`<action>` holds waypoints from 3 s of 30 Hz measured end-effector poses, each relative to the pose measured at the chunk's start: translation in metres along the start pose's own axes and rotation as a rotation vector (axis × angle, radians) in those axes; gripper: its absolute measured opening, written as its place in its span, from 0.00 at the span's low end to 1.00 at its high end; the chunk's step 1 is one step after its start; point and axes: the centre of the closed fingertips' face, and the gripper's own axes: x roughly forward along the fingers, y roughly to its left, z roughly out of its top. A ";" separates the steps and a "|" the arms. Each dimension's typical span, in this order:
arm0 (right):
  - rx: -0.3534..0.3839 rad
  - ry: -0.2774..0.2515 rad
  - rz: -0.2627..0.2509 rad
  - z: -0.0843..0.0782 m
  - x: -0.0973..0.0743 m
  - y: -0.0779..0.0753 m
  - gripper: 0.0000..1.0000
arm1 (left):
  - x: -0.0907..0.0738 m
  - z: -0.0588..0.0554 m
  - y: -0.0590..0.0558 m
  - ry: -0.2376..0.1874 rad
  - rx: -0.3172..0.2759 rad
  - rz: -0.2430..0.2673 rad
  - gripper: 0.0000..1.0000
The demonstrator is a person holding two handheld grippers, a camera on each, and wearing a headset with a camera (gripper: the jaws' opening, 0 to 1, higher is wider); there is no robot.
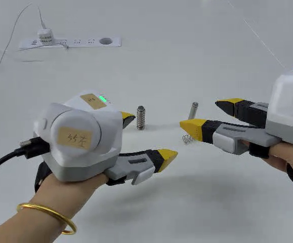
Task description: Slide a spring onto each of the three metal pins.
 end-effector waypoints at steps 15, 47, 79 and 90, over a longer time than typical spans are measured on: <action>-0.025 0.020 0.031 -0.014 -0.019 -0.008 0.56 | 0.034 0.001 -0.013 0.021 0.035 -0.046 0.48; 0.029 0.036 -0.009 -0.031 -0.021 -0.020 0.52 | 0.082 -0.016 -0.023 0.115 0.038 -0.132 0.20; 0.092 0.032 -0.039 -0.030 -0.025 -0.024 0.49 | 0.073 -0.011 -0.028 0.081 0.085 -0.140 0.10; 0.163 -0.001 -0.030 -0.018 -0.025 -0.021 0.43 | 0.052 0.000 -0.028 0.012 0.049 -0.116 0.10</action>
